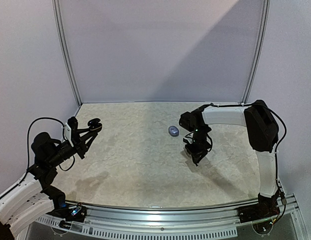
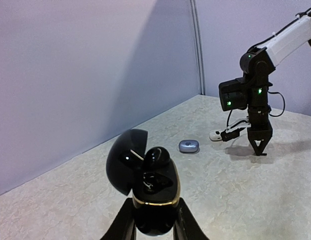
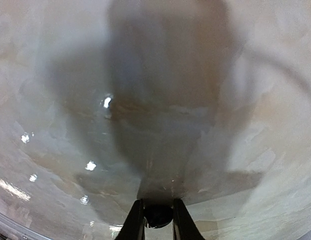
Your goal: Insert the wireless bluetooth earbuds into the charging case
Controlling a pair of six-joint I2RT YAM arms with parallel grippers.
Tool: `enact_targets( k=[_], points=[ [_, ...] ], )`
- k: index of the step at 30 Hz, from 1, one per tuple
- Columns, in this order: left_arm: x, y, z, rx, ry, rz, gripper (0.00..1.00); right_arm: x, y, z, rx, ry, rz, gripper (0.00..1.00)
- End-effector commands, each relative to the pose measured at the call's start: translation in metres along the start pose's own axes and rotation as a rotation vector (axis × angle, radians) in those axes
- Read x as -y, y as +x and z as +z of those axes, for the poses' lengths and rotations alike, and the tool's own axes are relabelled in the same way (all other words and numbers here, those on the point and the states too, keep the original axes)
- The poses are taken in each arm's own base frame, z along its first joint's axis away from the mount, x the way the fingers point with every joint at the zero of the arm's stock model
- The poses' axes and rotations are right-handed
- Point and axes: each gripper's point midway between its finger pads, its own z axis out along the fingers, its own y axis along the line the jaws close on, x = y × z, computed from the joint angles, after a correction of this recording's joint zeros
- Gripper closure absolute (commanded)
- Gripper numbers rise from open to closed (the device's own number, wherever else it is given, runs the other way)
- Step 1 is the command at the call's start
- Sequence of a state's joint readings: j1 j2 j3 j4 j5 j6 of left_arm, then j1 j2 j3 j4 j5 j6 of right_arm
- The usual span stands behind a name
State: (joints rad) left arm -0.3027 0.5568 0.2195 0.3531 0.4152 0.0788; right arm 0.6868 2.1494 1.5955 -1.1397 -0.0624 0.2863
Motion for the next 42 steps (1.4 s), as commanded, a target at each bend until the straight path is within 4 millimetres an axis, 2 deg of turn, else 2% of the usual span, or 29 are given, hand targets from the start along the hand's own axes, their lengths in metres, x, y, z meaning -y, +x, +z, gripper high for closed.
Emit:
enact_targets(
  k=[1, 4, 7, 11, 14, 16, 17, 18, 20, 22, 24, 25, 29, 34, 37, 39, 42],
  points=[
    [-0.001, 0.007, -0.001, -0.016, -0.003, 0.0, 1.0, 0.0, 0.003, 0.008, -0.026, -0.01, 0.011, 0.94],
    [-0.001, 0.007, -0.001, -0.016, -0.001, 0.0, 1.0, -0.006, -0.004, -0.004, 0.003, -0.035, 0.007, 1.0],
    [0.0, 0.006, -0.001, -0.012, 0.002, 0.004, 1.0, -0.02, -0.024, -0.034, 0.095, -0.071, -0.031, 1.0],
    [0.0, 0.006, -0.002, -0.01, 0.001, 0.016, 1.0, -0.073, -0.071, -0.118, 0.374, -0.172, -0.176, 1.0],
    [0.0, 0.006, -0.001, -0.012, 0.001, 0.026, 1.0, -0.129, -0.1, -0.194, 0.647, -0.268, -0.31, 1.0],
    [0.0, 0.005, -0.001, -0.009, 0.003, 0.03, 1.0, -0.172, -0.11, -0.243, 0.853, -0.35, -0.407, 1.0],
    [0.0, 0.004, -0.001, -0.007, 0.005, 0.031, 1.0, -0.192, -0.109, -0.275, 0.982, -0.399, -0.456, 1.0],
    [0.001, 0.004, -0.001, -0.004, 0.008, 0.03, 1.0, -0.211, -0.107, -0.293, 1.078, -0.448, -0.498, 1.0],
    [0.001, 0.003, -0.002, -0.001, 0.012, 0.028, 1.0, -0.248, -0.09, -0.333, 1.279, -0.581, -0.597, 1.0],
    [-0.001, 0.002, -0.002, 0.003, 0.002, 0.021, 1.0, -0.278, -0.057, -0.378, 1.484, -0.743, -0.705, 1.0],
    [-0.004, 0.0, -0.002, 0.01, -0.019, 0.005, 1.0, -0.299, -0.033, -0.397, 1.594, -0.847, -0.772, 1.0],
    [-0.006, -0.001, -0.002, 0.015, -0.029, 0.0, 1.0, -0.309, -0.022, -0.403, 1.62, -0.901, -0.808, 1.0],
    [-0.006, -0.008, -0.003, 0.037, -0.031, -0.021, 1.0, -0.335, -0.01, -0.399, 1.676, -1.065, -0.865, 1.0],
    [-0.005, -0.014, -0.005, 0.06, -0.024, -0.039, 1.0, -0.353, -0.021, -0.381, 1.722, -1.102, -0.834, 1.0],
    [-0.002, -0.017, -0.006, 0.072, -0.007, -0.053, 1.0, -0.37, -0.02, -0.38, 1.736, -1.091, -0.868, 1.0],
    [-0.002, -0.019, -0.006, 0.081, -0.008, -0.076, 1.0, -0.381, -0.025, -0.368, 1.724, -1.068, -0.894, 1.0],
    [-0.004, -0.023, -0.007, 0.093, -0.015, -0.092, 1.0, -0.386, -0.031, -0.357, 1.701, -1.068, -0.892, 1.0]
  ],
)
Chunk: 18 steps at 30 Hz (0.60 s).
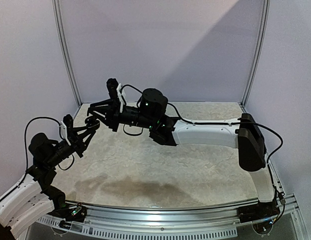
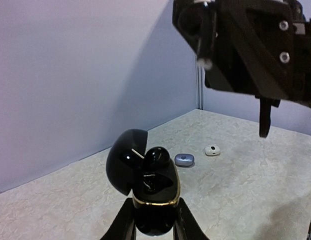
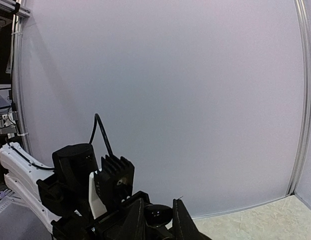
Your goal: Insert the wireless bluetooth earbuds into the charging case
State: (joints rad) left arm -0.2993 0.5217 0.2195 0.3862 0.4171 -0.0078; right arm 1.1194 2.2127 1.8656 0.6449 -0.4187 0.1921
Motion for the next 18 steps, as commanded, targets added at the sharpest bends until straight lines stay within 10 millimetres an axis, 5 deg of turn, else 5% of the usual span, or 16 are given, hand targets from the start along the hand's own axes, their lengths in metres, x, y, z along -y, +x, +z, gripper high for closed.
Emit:
enact_targets(
  k=[1, 18],
  points=[
    [-0.003, -0.006, -0.002, 0.032, -0.011, -0.04, 1.0, -0.01, 0.003, 0.011, 0.022, -0.027, -0.025, 1.0],
    [-0.005, -0.007, -0.002, 0.033, -0.023, -0.07, 1.0, 0.012, 0.058, 0.019, -0.107, 0.056, -0.019, 1.0]
  ],
)
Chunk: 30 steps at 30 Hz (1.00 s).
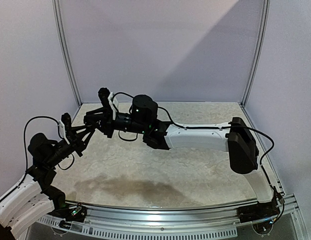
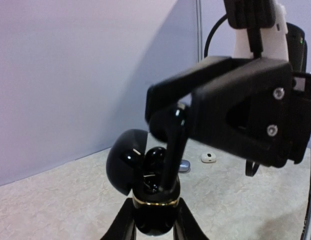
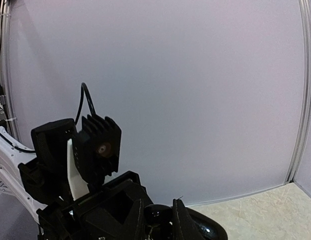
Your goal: Insert the wireless bluetooth earbuds into the charging case
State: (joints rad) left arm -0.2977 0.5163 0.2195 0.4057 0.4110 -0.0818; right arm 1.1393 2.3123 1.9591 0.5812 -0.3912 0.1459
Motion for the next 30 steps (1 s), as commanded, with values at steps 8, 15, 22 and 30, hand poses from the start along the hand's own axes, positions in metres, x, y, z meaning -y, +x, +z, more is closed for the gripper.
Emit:
enact_targets(
  k=[8, 15, 22, 30],
  points=[
    [-0.003, -0.002, -0.002, 0.013, -0.014, -0.002, 1.0, 0.013, 0.02, 0.003, -0.057, 0.074, -0.021, 1.0],
    [-0.003, -0.002, -0.002, 0.014, -0.011, 0.002, 1.0, 0.017, 0.018, 0.0, -0.068, 0.094, -0.04, 1.0],
    [-0.003, -0.002, -0.002, 0.015, -0.012, 0.004, 1.0, 0.007, 0.03, -0.002, -0.112, 0.031, -0.057, 1.0],
    [-0.002, -0.002, -0.002, 0.013, -0.009, 0.005, 1.0, 0.011, 0.027, -0.009, -0.122, 0.016, -0.034, 1.0]
  ],
)
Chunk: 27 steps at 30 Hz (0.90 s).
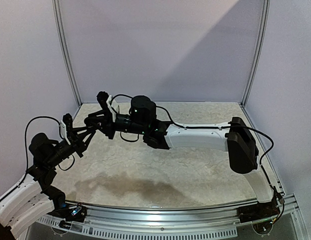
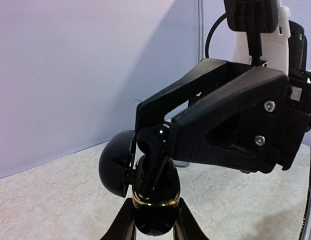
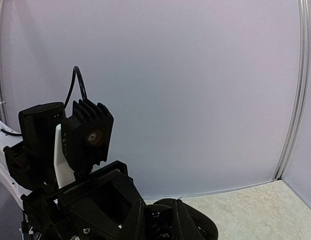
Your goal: Insert the wireless bluetooth earbuds into the charging case
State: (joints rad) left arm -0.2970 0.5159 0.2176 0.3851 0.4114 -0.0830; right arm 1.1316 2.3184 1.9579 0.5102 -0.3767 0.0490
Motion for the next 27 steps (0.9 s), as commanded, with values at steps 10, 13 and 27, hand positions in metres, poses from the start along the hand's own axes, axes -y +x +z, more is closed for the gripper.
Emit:
enact_targets(
  k=[10, 13, 27],
  points=[
    [-0.003, -0.005, -0.001, 0.026, -0.01, 0.019, 1.0, 0.002, -0.01, -0.013, -0.027, 0.005, 0.008, 1.0],
    [-0.002, -0.005, -0.001, 0.026, -0.008, 0.02, 1.0, 0.001, -0.015, -0.013, -0.019, -0.003, 0.004, 1.0],
    [0.001, -0.003, -0.001, 0.017, 0.014, 0.043, 1.0, 0.002, 0.029, 0.001, -0.136, -0.018, 0.021, 1.0]
  ],
)
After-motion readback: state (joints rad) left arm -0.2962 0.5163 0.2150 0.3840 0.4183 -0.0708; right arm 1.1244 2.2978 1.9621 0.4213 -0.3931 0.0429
